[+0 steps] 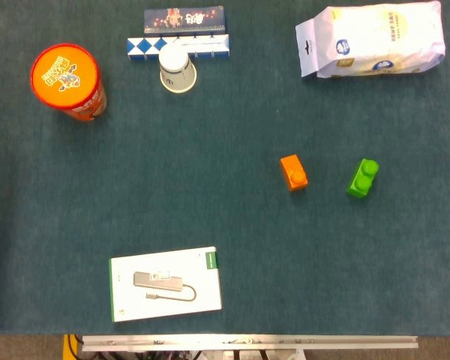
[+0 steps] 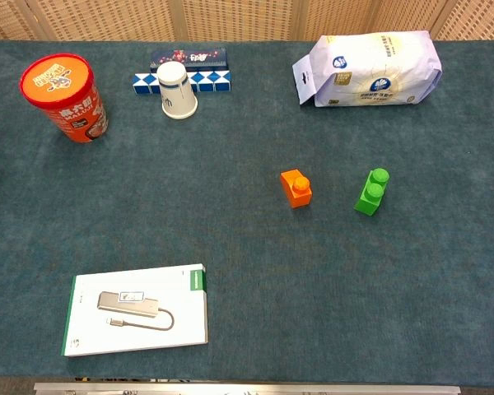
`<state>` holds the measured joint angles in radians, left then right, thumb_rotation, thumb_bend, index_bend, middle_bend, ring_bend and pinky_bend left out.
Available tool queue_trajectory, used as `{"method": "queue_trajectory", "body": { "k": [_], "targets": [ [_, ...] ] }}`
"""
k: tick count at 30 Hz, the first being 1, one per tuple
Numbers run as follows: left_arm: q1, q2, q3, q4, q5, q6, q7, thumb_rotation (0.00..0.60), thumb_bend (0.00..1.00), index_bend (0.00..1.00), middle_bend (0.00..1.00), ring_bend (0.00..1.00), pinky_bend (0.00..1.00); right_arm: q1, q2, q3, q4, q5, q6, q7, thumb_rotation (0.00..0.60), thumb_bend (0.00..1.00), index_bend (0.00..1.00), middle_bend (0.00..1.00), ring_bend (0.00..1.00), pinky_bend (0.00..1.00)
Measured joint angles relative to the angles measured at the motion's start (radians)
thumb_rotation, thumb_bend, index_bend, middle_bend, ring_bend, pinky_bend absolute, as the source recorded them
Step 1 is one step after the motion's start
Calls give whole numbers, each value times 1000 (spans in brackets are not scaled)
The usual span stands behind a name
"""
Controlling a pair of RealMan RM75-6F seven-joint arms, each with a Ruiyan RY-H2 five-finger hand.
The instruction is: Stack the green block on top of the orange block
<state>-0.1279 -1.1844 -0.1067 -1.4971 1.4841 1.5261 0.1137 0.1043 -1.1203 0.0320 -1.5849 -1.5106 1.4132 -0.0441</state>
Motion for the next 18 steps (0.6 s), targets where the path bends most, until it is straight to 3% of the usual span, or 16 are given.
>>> {"method": "queue_trajectory", "body": {
  "k": [3,7,8,18],
  "targets": [
    [-3,6,13,1,4,-20,3,600,535,581,600,481,101,-1,-1,1,0,0,3,-1,600,329,475,408,283,154],
    [-12,39,28,-26,-11,-82,-13,600,535,579,603,442,521,2,-1,-1,1,2,-7,-5,600,329,475,408,283,165],
    [-13,46,30,-34,-14,-89,-17,600,535,578,603,442,562,3,-1,-2,2,2,-9,-5,600,329,475,408,283,177],
    [-7,48,45,-41,3,-68,-36,600,535,580,603,441,591,9,-4,-3,6,-5,-15,-7,600,329,475,408,283,230]
  ]
}}
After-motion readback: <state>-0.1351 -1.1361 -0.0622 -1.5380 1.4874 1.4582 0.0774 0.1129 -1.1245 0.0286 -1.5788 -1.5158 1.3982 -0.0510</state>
